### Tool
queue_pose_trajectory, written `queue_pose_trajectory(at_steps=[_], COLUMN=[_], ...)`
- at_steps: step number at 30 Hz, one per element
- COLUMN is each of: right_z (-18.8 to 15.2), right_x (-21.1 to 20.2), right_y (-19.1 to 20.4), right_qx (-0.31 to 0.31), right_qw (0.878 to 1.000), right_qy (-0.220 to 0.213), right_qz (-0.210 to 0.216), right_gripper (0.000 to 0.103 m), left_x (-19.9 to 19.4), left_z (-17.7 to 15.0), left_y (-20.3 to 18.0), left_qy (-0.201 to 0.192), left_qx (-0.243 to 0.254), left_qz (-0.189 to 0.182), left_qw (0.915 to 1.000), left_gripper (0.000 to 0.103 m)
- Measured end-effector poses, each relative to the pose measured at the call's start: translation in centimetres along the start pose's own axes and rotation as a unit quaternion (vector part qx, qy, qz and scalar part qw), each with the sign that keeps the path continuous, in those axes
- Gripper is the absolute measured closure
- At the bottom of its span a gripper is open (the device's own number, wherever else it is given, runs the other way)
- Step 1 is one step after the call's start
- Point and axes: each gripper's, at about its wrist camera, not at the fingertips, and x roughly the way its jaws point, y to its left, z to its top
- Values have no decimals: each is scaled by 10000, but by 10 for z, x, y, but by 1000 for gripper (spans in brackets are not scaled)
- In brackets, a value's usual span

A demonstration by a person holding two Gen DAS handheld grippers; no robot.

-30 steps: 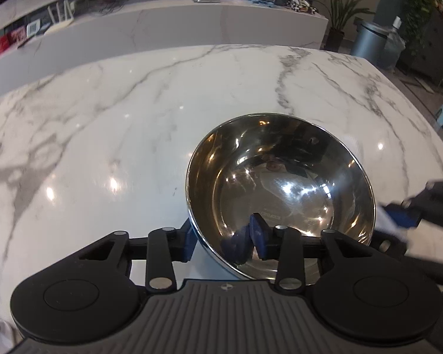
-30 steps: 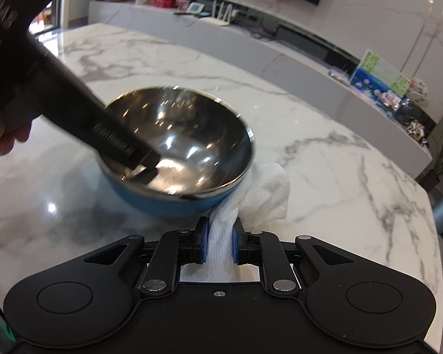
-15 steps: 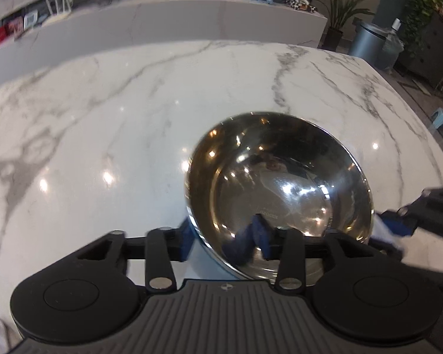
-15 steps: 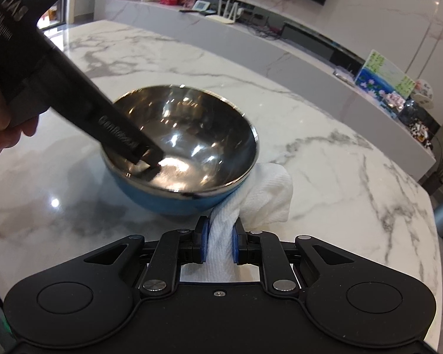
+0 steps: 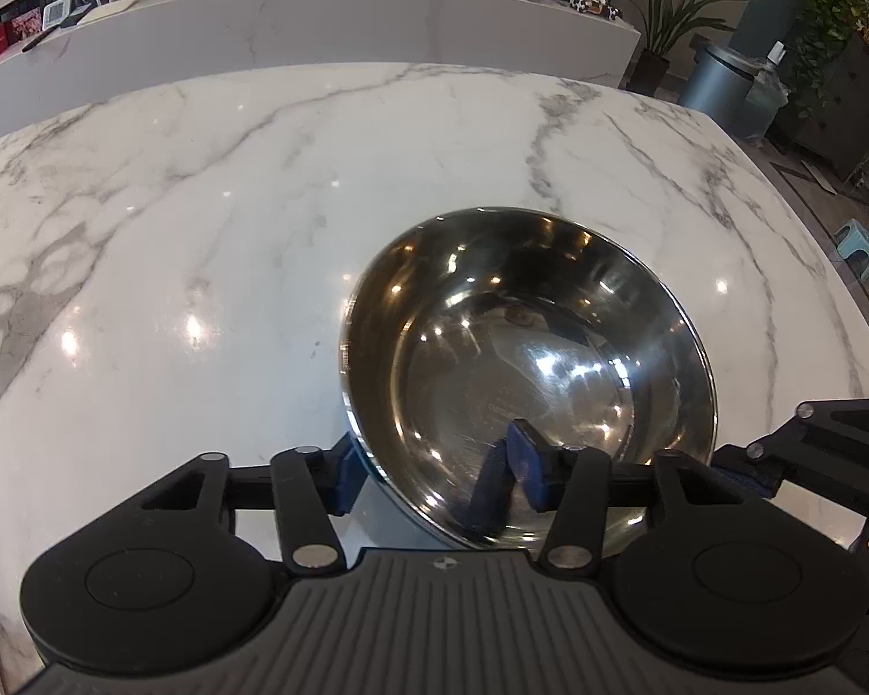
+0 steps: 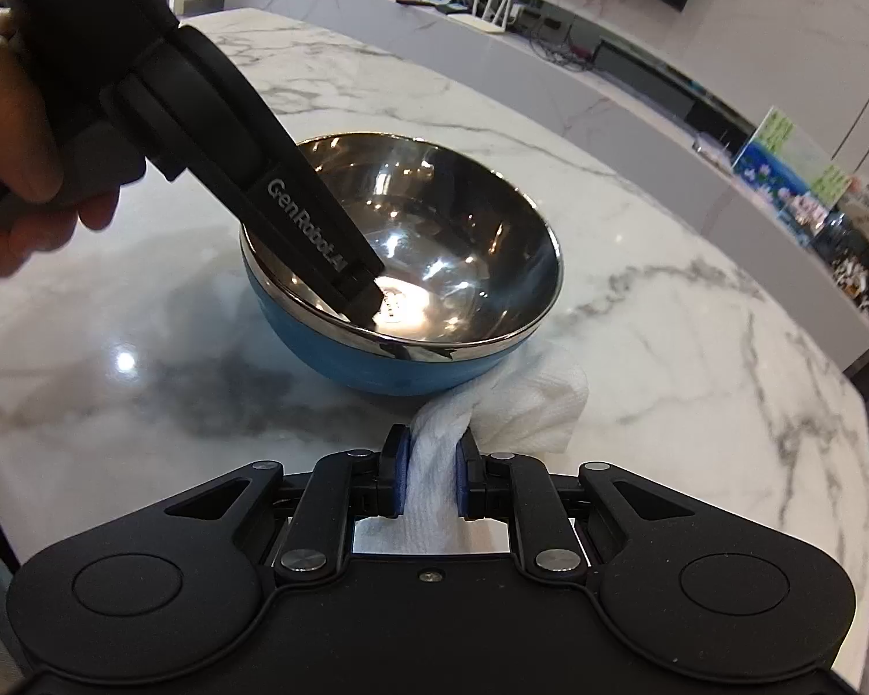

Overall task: Clean bowl
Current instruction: 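Rub the white towel around the blue outer wall with the right gripper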

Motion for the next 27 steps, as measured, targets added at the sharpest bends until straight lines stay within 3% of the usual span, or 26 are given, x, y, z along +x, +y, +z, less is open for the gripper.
queue_pose_trajectory(at_steps=[7,14,15,20,27], right_z=[1,1,1,2,0], right_x=[-8,-11,-11,-15,-22], right_y=[-15,-18,-17,-7,8], right_qx=[41,-18,-42,-78,-209], right_qw=[9987,9985,9987,9995,9986], right_qy=[-313,-376,-360,-319,-271], right_qz=[-387,-388,-362,-23,403], right_gripper=[89,89,89,89,89], left_x=[-4,-3,-2,2,3], left_z=[5,6,6,2,2], left_y=[-2,-2,-2,-2,2], left_qy=[-206,-195,-176,71,163], left_qx=[259,135,92,-141,-228], left_qz=[247,273,265,96,135], left_qw=[9991,9993,9995,9998,9995], left_gripper=[79,79,78,47,43])
